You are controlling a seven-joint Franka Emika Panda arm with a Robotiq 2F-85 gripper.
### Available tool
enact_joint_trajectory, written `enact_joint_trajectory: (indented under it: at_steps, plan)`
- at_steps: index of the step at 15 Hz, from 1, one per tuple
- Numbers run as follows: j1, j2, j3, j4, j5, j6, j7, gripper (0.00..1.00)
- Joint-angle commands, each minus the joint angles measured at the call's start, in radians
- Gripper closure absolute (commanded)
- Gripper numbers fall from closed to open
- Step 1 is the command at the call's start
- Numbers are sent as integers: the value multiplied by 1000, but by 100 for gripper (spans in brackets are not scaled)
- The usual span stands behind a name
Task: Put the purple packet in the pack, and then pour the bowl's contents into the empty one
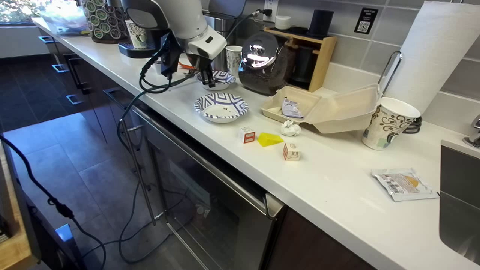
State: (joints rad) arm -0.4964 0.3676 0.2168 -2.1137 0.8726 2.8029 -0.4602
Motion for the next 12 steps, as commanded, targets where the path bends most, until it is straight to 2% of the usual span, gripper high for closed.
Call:
enact_joint_trajectory:
  at_steps: [1,8,12]
  plan:
    - [-11,-40,-19,-38,-22,-29,-1,99]
    - [-57,-210,-6,-181,17,-54,-171,99]
    - [-86,-293,8,-212,122,-146,-332,99]
